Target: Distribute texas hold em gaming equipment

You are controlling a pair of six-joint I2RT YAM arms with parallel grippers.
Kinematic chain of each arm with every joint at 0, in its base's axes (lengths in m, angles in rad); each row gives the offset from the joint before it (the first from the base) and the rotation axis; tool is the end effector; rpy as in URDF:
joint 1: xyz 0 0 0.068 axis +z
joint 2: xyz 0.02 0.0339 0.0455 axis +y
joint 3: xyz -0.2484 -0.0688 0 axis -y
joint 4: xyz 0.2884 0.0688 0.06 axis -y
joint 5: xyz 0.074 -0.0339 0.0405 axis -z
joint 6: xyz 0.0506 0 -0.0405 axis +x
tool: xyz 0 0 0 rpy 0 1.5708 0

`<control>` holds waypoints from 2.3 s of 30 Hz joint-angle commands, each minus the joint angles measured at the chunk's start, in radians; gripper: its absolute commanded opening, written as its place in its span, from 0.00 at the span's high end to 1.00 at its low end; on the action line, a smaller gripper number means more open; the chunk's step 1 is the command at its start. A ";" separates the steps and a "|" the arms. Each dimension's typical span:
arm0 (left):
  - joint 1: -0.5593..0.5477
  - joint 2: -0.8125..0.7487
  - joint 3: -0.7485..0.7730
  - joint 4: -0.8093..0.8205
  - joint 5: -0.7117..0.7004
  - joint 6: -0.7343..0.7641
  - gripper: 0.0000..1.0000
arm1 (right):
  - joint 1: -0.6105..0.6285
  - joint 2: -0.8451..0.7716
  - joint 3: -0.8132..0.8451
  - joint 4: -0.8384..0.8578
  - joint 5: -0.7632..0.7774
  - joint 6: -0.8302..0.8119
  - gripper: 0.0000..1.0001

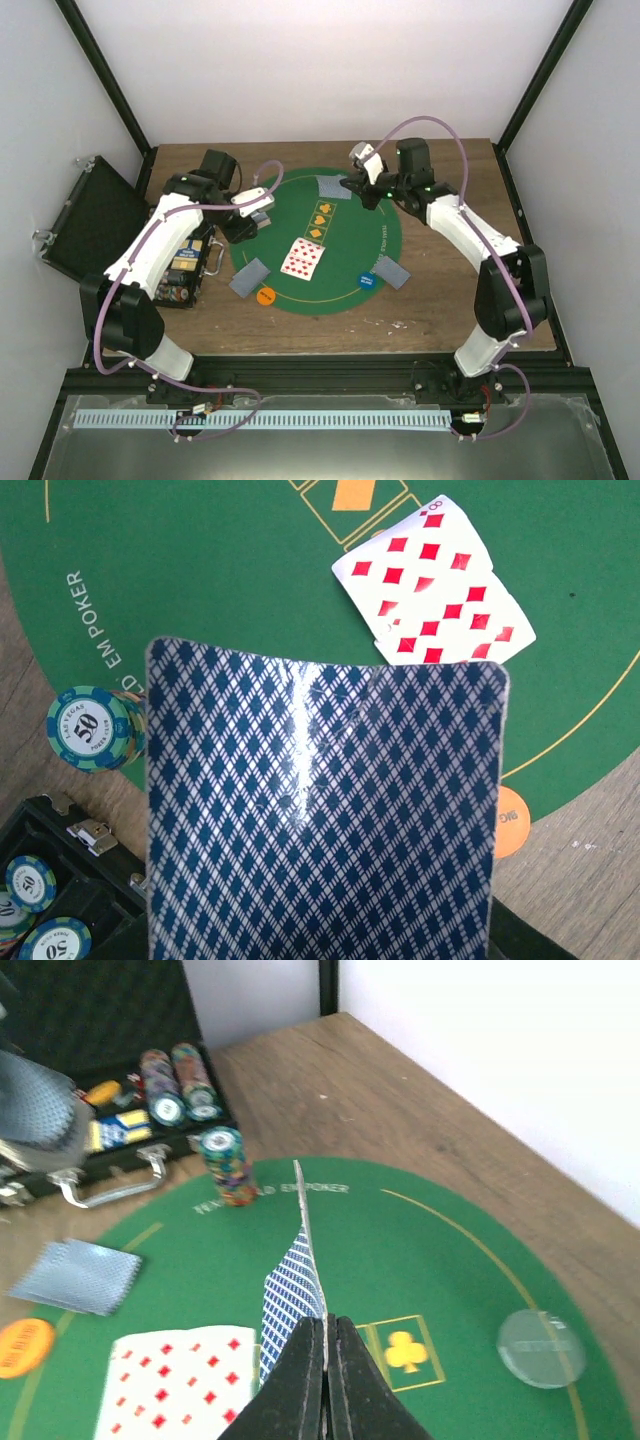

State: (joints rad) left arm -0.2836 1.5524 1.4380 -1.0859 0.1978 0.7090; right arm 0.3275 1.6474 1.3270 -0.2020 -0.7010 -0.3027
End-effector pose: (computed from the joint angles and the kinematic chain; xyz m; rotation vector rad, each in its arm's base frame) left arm 0.3366 -0.1085 0.2733 1.3469 2.3805 -0.1570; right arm 0.3960 0.1690 0.2711 -1.0196 1.7667 0.7439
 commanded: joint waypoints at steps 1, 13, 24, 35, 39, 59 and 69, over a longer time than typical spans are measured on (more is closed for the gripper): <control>0.013 -0.032 -0.003 0.012 0.023 -0.020 0.56 | 0.023 0.049 -0.035 0.246 0.103 -0.306 0.99; 0.032 -0.008 -0.007 0.015 0.034 -0.025 0.56 | 0.186 0.344 -0.089 0.563 0.267 -1.036 0.99; 0.041 0.003 -0.006 0.014 0.037 -0.020 0.56 | 0.209 0.383 -0.112 0.305 0.192 -1.294 0.99; 0.046 0.013 0.001 0.009 0.038 -0.018 0.56 | 0.199 0.377 -0.086 0.199 0.242 -1.366 0.99; 0.045 0.014 0.004 0.008 0.038 -0.017 0.56 | 0.192 0.378 -0.094 0.193 0.247 -1.394 0.99; 0.049 0.003 0.000 0.006 0.031 -0.013 0.55 | 0.176 0.330 -0.162 0.219 0.225 -1.466 0.75; 0.049 0.000 0.001 0.004 0.035 -0.011 0.55 | 0.170 0.260 -0.175 0.277 0.197 -1.342 0.49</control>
State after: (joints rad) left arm -0.2401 1.5570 1.4368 -1.0859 0.2146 0.6884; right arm 0.5068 1.9846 1.1553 0.0227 -0.4519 -1.7416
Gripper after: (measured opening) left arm 0.450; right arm 0.469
